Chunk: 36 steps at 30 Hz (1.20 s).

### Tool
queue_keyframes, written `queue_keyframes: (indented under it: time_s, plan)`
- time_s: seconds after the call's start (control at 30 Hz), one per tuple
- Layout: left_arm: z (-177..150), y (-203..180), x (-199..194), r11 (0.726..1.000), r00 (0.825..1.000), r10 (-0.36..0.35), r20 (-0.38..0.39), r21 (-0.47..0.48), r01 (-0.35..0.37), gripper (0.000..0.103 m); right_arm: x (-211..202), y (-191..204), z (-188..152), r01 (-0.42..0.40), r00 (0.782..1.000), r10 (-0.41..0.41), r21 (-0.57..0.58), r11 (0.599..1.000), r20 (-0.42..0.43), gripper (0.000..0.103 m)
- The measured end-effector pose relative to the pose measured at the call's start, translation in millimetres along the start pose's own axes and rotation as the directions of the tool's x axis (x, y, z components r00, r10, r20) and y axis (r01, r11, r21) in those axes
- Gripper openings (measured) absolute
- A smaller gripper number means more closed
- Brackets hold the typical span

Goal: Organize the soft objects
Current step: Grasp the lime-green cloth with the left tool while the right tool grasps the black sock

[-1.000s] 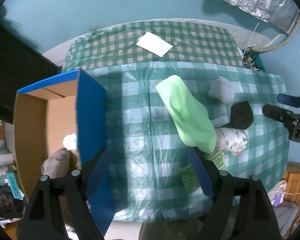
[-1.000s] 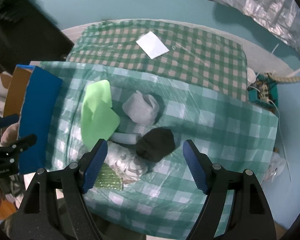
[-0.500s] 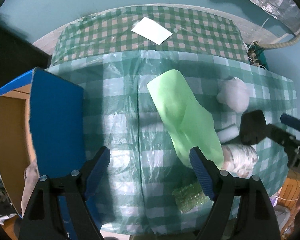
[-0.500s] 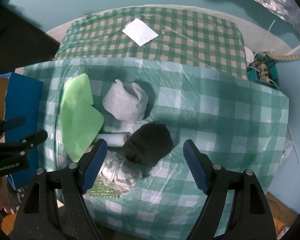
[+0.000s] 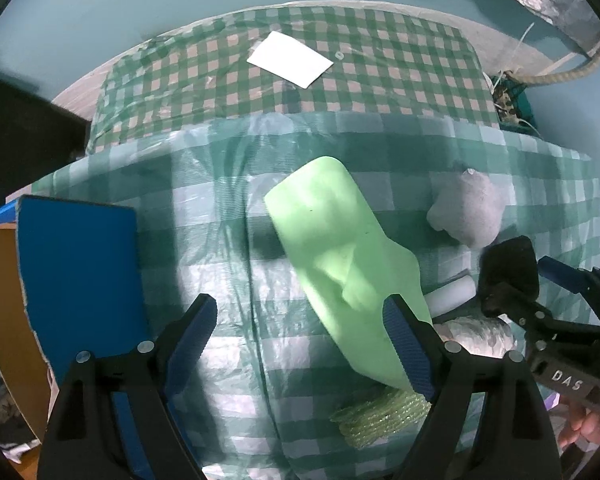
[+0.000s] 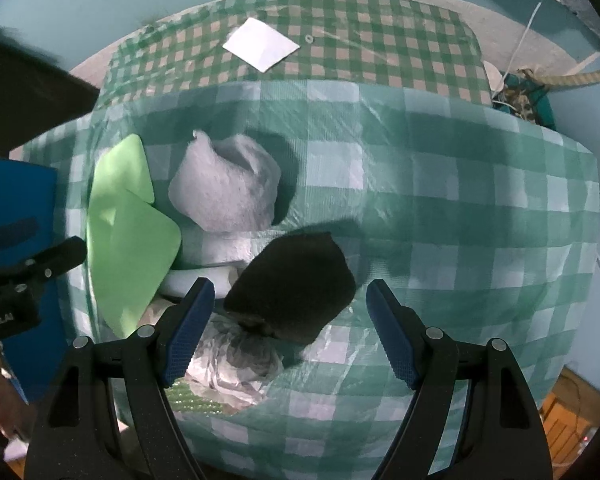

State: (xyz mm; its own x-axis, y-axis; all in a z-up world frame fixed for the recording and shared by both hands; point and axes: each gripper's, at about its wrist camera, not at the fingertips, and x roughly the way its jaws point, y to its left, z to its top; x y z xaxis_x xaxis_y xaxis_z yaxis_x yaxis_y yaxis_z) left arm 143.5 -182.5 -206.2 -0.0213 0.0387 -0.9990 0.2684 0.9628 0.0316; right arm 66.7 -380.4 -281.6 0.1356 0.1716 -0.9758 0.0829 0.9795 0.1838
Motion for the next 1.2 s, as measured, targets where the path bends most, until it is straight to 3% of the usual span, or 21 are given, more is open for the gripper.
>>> queue_keyframes:
  time_s: [0.33,0.43,0.67,0.8,0.97,1.03,1.1,1.2]
  plan:
    - [8.4,-7.9,28.2,1.000,0.997,-0.017,-0.080,-0.020,0.016,0.086,14.0,0.0,-1.4,0.053,0.999,-0.054,-0.075,0.996,-0.003,0.078]
    - [12.5,-13.2,32.9,1.000,0.996,-0.014,-0.091,-0.012,0.013,0.086,16.9,-3.3,-2.8,0.059,0.998,-0.060,-0.091,0.994,-0.008,0.066]
    - [15.2,-19.0,38.4,1.000,0.997,-0.007,-0.078,-0.012,0.006,0.085,16.1,-14.1,-5.5,0.047,0.999,-0.048,-0.095,0.994,-0.005,0.063]
    - [14.6,-18.5,45.5,1.000,0.996,0.010,-0.089,-0.010,-0.011,0.061,15.4,-17.5,-7.5,0.054,0.999,-0.054,-0.114,0.992,-0.001,0.063]
    - [13.9,-14.4,49.2,0.999,0.993,-0.032,-0.109,-0.026,0.030,0.060,15.4,-20.1,-6.7,0.055,0.998,-0.057,-0.127,0.990,-0.007,0.063]
    - [12.9,-14.7,47.2,1.000,0.995,-0.026,-0.096,-0.020,0.024,0.049,15.9,-19.7,-6.9,0.056,0.998,-0.058,-0.132,0.990,-0.007,0.063]
    - [11.3,-16.7,43.7,0.999,0.996,-0.033,-0.083,-0.003,0.033,0.019,16.6,-18.1,-7.9,0.065,0.998,-0.066,-0.143,0.988,-0.004,0.063]
    - [8.9,-17.5,44.1,0.998,0.994,-0.062,-0.093,0.011,0.064,0.008,16.8,-15.2,-10.4,0.076,0.997,-0.075,-0.163,0.984,0.008,0.058]
